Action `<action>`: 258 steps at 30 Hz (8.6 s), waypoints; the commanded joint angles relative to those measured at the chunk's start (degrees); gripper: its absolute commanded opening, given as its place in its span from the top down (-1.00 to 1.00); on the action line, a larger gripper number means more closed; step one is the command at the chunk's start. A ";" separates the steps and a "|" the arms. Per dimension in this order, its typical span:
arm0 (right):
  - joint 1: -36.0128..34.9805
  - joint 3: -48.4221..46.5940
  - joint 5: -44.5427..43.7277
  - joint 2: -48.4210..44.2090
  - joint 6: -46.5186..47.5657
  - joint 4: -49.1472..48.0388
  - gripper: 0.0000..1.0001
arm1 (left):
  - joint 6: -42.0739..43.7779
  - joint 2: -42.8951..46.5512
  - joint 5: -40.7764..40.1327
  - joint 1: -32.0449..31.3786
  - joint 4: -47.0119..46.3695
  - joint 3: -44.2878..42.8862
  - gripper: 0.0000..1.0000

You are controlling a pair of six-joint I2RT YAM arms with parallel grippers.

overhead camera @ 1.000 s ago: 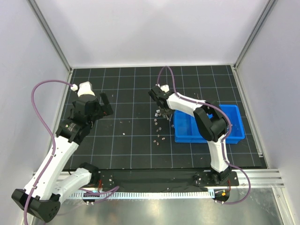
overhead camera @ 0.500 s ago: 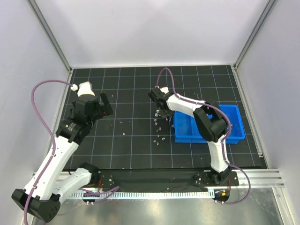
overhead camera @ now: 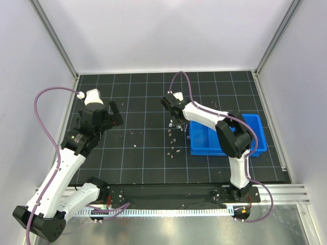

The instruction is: Sort the screws and nuts into containers

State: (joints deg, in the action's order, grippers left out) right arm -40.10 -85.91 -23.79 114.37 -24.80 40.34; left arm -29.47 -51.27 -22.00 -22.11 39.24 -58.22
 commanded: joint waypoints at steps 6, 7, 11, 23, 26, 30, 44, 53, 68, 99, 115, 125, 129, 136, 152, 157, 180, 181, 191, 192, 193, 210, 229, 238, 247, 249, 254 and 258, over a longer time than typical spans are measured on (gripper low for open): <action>-0.68 -1.72 -2.22 1.82 0.45 0.71 0.51 | 0.82 0.20 0.03 0.14 -2.33 0.21 -0.99; -0.68 -1.72 -2.40 1.82 0.54 0.88 0.51 | 0.82 0.29 0.03 0.14 -2.33 0.21 -1.00; -0.68 -1.46 -2.31 2.00 0.54 0.88 0.58 | 0.82 0.29 0.03 0.22 -2.33 0.21 -0.99; -0.68 0.48 1.74 2.79 0.80 -1.58 0.54 | 0.82 0.29 0.03 0.14 -2.33 0.21 -1.00; -0.68 0.13 0.42 3.58 1.07 -0.70 0.54 | 0.82 0.38 -0.06 0.14 -2.33 0.30 -0.99; -0.68 0.22 -0.03 3.67 0.80 -0.35 0.54 | 0.82 0.38 -0.15 0.14 -2.24 0.30 -1.00; 1.77 4.86 7.87 4.55 -1.04 -5.17 0.37 | 0.82 0.55 -0.24 0.22 -2.24 0.30 -1.00; 2.13 7.69 11.31 4.55 -2.36 -8.69 0.53 | 0.82 0.55 -0.15 0.14 -2.24 0.30 -1.00; 2.39 4.79 13.95 -9.49 -6.05 -7.99 0.98 | 0.73 0.20 -0.06 0.14 -2.24 0.30 -0.99; 53.02 32.12 1.90 -38.52 -2.54 -6.06 0.79 | 0.65 -0.33 0.55 0.22 -2.51 0.30 -1.00; 8.31 12.79 4.55 -36.87 -7.63 -6.76 -0.54 | 0.82 0.55 0.46 0.22 -2.42 0.21 -0.99; -0.33 5.06 4.81 -9.53 -14.84 -10.02 -0.39 | 0.73 1.34 0.29 0.22 -2.50 0.38 -0.99; -0.42 3.47 -1.16 -5.57 -15.63 -5.81 -0.36 | 0.82 1.26 0.20 0.14 -2.59 0.47 -0.99; 0.63 5.40 -6.27 -5.99 -16.42 -4.83 -0.36 | 0.82 1.08 0.20 0.14 -2.51 0.47 -0.99; 2.57 9.61 -2.84 -3.98 -16.42 -8.42 0.00 | 0.73 0.46 0.38 0.22 -2.51 0.38 -1.00; 2.57 10.84 -2.40 -2.57 -16.78 -8.78 0.06 | 0.73 0.64 0.38 0.14 -2.59 0.38 -0.99; 3.71 20.96 2.70 -5.20 -19.32 -18.01 0.98 | 0.65 0.46 0.82 0.14 -2.59 0.38 -0.99; 3.71 20.96 2.70 -5.64 -19.41 -18.19 0.98 | 0.65 0.46 0.82 0.14 -2.59 0.38 -1.00; 5.02 4.72 3.31 -16.63 -10.81 -11.26 0.98 | 0.65 0.38 0.91 0.22 -2.59 0.47 -0.99; 7.03 3.48 4.27 -17.42 -10.19 -10.90 0.98 | 0.65 0.38 0.91 0.14 -2.59 0.47 -0.99; 8.27 2.25 4.98 -19.16 -9.40 -10.72 0.98 | 0.65 0.38 0.91 0.22 -2.59 0.38 -1.00; 58.63 34.73 6.56 -44.32 -3.15 -8.50 0.98 | 0.65 -0.24 2.22 0.14 -2.86 0.56 -0.99; 46.14 23.52 9.40 -50.20 0.28 -5.72 -0.68 | 0.91 0.11 4.24 0.22 -4.00 0.91 -0.99; 11.12 13.51 4.81 -35.03 -3.33 -8.43 -0.64 | 1.96 -0.59 9.25 0.22 -4.79 1.26 -1.00; 2.83 3.22 4.90 -9.99 -0.95 -13.01 -0.59 | 2.32 -1.12 9.78 0.14 -4.44 1.09 -1.00; 2.83 -1.96 2.36 -6.45 -2.62 -10.20 -0.54 | 2.40 -1.12 9.52 0.22 -4.61 1.00 -0.99; 2.83 -5.84 2.17 1.54 -6.40 -11.85 -0.50 | 2.49 -1.56 9.17 0.14 -4.26 1.00 -0.99; 2.74 -8.83 0.77 5.51 -6.75 -9.23 -0.48 | 2.49 -1.82 8.90 0.14 -4.18 1.00 -1.00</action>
State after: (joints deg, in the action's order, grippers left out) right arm -37.19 -91.31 -20.43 118.08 -29.85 30.24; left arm -27.99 -52.90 -13.26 -22.11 36.71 -56.95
